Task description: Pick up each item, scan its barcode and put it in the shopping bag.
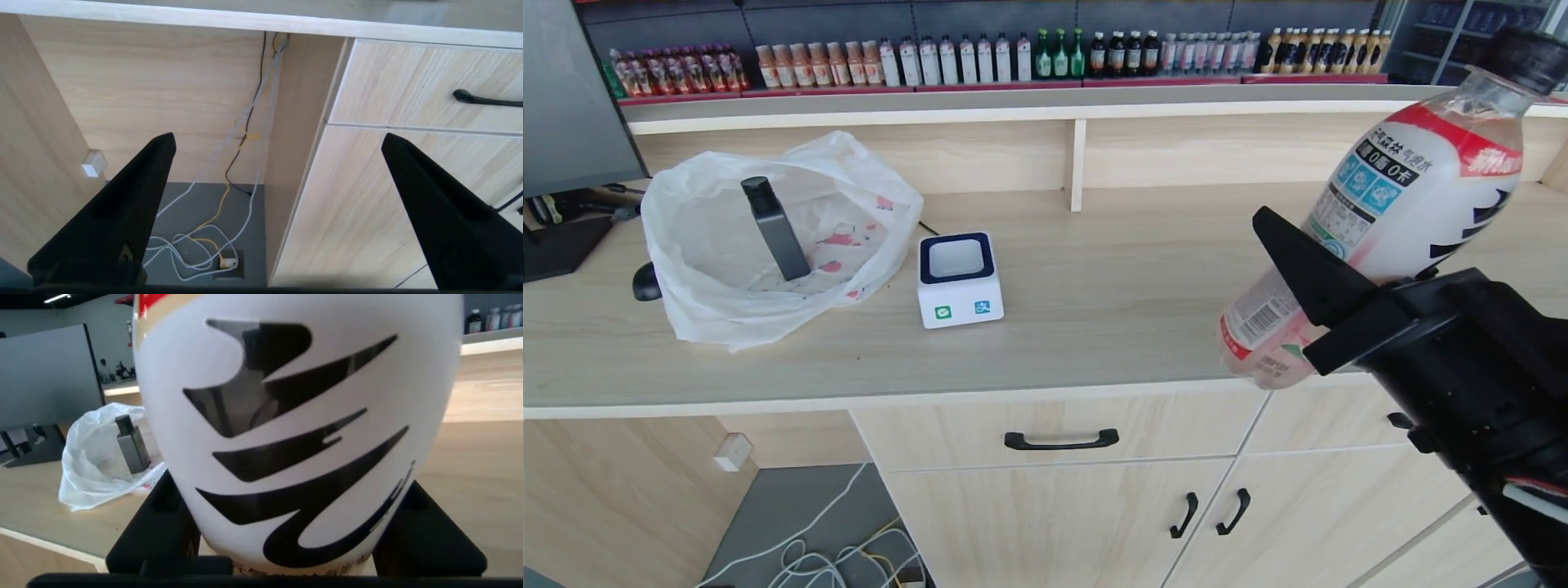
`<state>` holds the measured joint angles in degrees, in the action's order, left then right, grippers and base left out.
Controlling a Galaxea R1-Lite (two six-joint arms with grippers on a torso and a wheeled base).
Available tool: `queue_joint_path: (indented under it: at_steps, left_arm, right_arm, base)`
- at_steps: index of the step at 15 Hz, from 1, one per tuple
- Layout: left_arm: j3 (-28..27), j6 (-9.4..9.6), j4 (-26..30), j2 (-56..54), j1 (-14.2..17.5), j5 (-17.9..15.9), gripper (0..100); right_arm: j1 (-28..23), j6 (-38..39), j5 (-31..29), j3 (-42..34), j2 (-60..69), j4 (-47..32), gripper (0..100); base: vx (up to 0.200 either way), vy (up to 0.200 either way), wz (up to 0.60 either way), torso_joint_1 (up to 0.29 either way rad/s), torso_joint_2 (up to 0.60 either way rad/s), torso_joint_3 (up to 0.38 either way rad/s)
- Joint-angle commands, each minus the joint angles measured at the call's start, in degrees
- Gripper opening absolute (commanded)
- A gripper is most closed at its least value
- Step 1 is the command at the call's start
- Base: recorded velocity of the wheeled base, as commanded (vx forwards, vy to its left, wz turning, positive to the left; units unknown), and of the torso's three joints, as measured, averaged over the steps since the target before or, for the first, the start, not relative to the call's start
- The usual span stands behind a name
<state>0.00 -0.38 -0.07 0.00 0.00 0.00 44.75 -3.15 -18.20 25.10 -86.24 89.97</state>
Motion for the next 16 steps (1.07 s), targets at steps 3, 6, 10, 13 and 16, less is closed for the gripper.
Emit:
queue_joint_path:
  at_steps: [3, 6, 10, 13, 16]
  left_arm:
    - [0.0, -0.06, 0.1, 0.0, 0.0, 0.0, 100]
    - [0.0, -0.15, 0.0, 0.0, 0.0, 0.0, 100]
    - [0.0, -0.15, 0.0, 0.0, 0.0, 0.0, 100]
    - [0.0, -0.15, 0.0, 0.0, -0.1, 0.0, 100]
    - [0.0, 0.20, 0.1, 0.0, 0.0, 0.0, 100]
  right_arm:
    - [-0.6, 0.2, -0.1, 0.4, -0.1, 0.0, 0]
    - [-0.8, 0.5, 1.1, -0.2, -0.4, 0.0, 0]
    - [-0.9, 0.9, 1.2, -1.3, -0.5, 0.0, 0]
    - [-0.9, 0.7, 1.1, 1.0, -0.6, 0.0, 0]
    - [-0.9, 0.9, 1.0, -1.3, -0.2, 0.0, 0]
  base:
    - [0.000, 0.200, 0.00, -0.003, 0.01, 0.002]
    - [0.000, 0.200, 0.00, -0.002, 0.00, 0.001]
    - [0.000, 0.200, 0.00, 0.005, 0.00, 0.004]
    - [0.000, 0.200, 0.00, 0.006, 0.00, 0.001]
    - [0.000, 0.067, 0.00, 0.001, 0.00, 0.001]
